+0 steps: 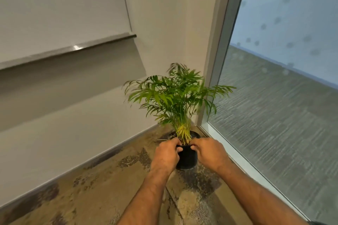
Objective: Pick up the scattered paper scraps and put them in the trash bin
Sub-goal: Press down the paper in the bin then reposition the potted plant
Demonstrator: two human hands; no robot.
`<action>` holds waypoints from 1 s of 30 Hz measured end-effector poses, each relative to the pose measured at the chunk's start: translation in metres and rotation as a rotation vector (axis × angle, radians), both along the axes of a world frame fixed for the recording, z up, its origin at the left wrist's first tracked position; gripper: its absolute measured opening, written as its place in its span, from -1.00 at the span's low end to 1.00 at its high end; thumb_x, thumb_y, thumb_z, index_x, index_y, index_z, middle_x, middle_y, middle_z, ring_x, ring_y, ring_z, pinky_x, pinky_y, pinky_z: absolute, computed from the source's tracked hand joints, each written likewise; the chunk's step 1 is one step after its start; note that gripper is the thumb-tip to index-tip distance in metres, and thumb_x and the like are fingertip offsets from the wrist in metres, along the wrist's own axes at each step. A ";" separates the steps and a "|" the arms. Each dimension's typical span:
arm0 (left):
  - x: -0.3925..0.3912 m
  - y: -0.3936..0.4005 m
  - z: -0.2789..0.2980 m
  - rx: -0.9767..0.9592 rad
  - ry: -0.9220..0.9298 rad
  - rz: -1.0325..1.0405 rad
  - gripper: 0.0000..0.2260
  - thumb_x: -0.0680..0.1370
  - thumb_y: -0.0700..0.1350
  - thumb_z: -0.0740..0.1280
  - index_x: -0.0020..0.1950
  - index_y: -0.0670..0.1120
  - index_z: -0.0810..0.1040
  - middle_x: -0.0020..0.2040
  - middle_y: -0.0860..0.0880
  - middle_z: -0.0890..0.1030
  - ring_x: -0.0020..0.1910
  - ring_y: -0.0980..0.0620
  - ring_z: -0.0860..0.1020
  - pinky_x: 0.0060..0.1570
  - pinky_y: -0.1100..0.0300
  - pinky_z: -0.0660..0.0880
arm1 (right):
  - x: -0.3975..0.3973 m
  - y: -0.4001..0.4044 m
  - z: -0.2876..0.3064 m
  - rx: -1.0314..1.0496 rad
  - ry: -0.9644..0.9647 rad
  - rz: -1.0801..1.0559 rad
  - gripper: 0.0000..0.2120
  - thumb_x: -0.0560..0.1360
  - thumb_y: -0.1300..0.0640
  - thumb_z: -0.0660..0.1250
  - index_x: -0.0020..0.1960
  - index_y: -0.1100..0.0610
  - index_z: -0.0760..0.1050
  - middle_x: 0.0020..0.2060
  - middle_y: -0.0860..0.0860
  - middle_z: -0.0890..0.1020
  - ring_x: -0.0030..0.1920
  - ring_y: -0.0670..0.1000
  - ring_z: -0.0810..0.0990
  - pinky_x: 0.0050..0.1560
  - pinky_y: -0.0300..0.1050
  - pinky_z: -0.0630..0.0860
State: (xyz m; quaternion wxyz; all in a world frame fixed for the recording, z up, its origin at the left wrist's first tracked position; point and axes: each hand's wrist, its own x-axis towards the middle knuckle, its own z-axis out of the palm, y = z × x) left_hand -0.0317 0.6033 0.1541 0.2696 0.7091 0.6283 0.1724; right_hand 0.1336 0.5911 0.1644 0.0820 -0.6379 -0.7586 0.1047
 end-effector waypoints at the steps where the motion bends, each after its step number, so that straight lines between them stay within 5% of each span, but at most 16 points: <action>1: 0.001 0.005 0.017 0.000 0.010 0.001 -0.95 0.59 -0.10 0.31 -0.03 0.04 0.54 -0.06 -0.03 0.64 -0.07 -0.04 0.57 -0.07 0.10 0.50 | 0.001 0.006 0.016 -0.003 0.003 -0.004 -0.80 0.60 -0.01 0.19 0.14 -0.07 0.55 -0.02 -0.04 0.67 0.01 0.04 0.62 -0.04 -0.04 0.55; 14: 0.004 0.082 0.164 -0.109 0.024 0.008 -0.94 0.60 -0.10 0.29 0.01 0.01 0.55 -0.05 -0.04 0.65 -0.06 -0.04 0.57 -0.05 0.09 0.52 | 0.004 0.086 0.160 -0.088 0.046 0.001 -0.81 0.60 0.01 0.21 0.09 -0.03 0.58 -0.03 0.03 0.68 -0.03 0.09 0.62 -0.09 -0.07 0.49; 20: -0.004 0.147 0.168 -0.206 0.011 -0.035 -0.96 0.56 -0.12 0.30 -0.03 0.00 0.53 -0.03 -0.07 0.64 -0.01 -0.10 0.57 -0.04 0.06 0.50 | -0.004 0.146 0.151 -0.070 0.043 0.000 -0.90 0.46 0.13 0.32 -0.12 0.05 0.62 -0.29 0.06 0.65 -0.27 0.14 0.63 -0.32 -0.10 0.48; 30: 0.008 0.267 0.116 -0.240 -0.018 -0.043 -0.80 0.59 -0.17 0.29 0.17 0.01 0.59 0.13 -0.03 0.64 0.09 -0.01 0.58 0.06 0.16 0.53 | 0.000 0.255 0.107 -0.175 0.079 -0.102 -0.81 0.60 0.07 0.20 0.03 0.04 0.60 -0.08 0.03 0.67 -0.08 0.06 0.63 -0.15 -0.15 0.43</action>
